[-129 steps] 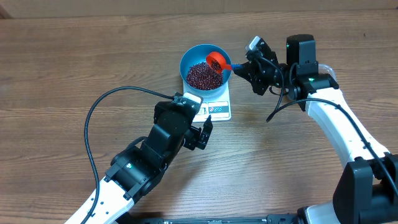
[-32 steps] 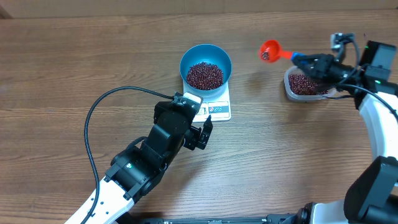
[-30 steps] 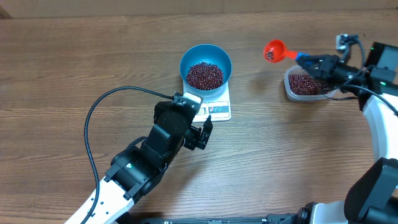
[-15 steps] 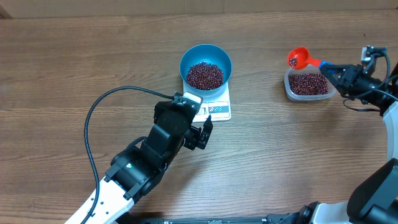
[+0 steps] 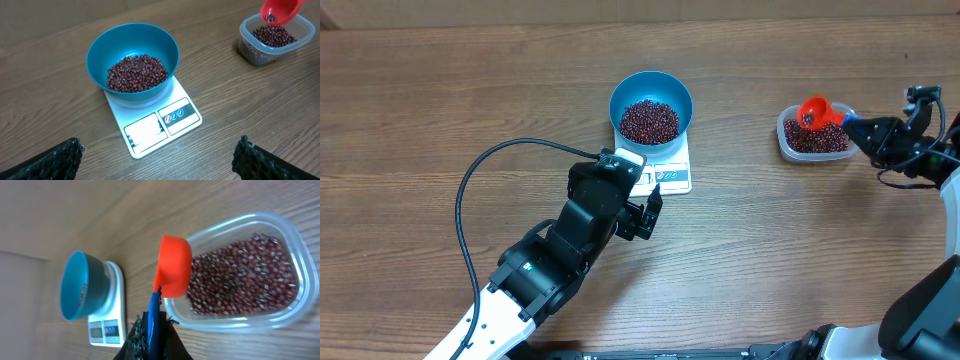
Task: Scoop item into bowl and weigh 150g on scale
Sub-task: 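Carry the red scoop right from the bowl to over the bean tub, then lower the red scoop into the bean tub with the right gripper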
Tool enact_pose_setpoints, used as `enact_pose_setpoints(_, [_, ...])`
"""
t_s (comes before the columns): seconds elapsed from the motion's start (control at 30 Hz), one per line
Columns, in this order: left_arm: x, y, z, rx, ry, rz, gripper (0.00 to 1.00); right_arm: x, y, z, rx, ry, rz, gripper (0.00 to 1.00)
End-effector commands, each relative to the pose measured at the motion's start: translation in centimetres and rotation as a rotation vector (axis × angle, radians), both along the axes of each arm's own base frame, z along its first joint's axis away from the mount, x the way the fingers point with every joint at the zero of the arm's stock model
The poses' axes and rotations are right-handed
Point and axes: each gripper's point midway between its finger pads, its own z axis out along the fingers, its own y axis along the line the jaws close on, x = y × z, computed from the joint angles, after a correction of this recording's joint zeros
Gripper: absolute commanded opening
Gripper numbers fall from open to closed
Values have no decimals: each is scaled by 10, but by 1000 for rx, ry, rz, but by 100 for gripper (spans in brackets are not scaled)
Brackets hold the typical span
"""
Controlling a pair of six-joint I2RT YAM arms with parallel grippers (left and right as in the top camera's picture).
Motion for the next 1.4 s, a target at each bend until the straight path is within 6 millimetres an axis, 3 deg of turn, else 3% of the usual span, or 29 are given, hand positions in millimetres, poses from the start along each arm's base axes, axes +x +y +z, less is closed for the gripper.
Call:
enact_pose_setpoints(0.0, [1, 3, 9, 0, -29, -1, 99, -3, -9, 28, -169, -92, 32, 4])
enact_pose_setpoints(0.33, [1, 3, 9, 0, -29, -1, 100, -18, -29, 53, -577, -142, 58, 4])
enact_pose_setpoints(0.5, [1, 3, 9, 0, -29, -1, 100, -14, -19, 51, -636, -143, 104, 4])
enact_pose_setpoints(0.7, [1, 3, 9, 1, -29, -1, 100, -11, -20, 42, -845, -76, 143, 4])
enact_pose_setpoints(0.87, [1, 3, 9, 1, -29, -1, 100, -5, 4, 41, -930, -114, 271, 4])
enact_pose_setpoints(1.1, [1, 3, 9, 0, -29, -1, 100, -5, 2, 40, -1042, -60, 262, 4])
enact_pose_setpoints(1.37, [1, 3, 9, 0, -29, -1, 100, -2, 2, 43, -981, -55, 173, 4])
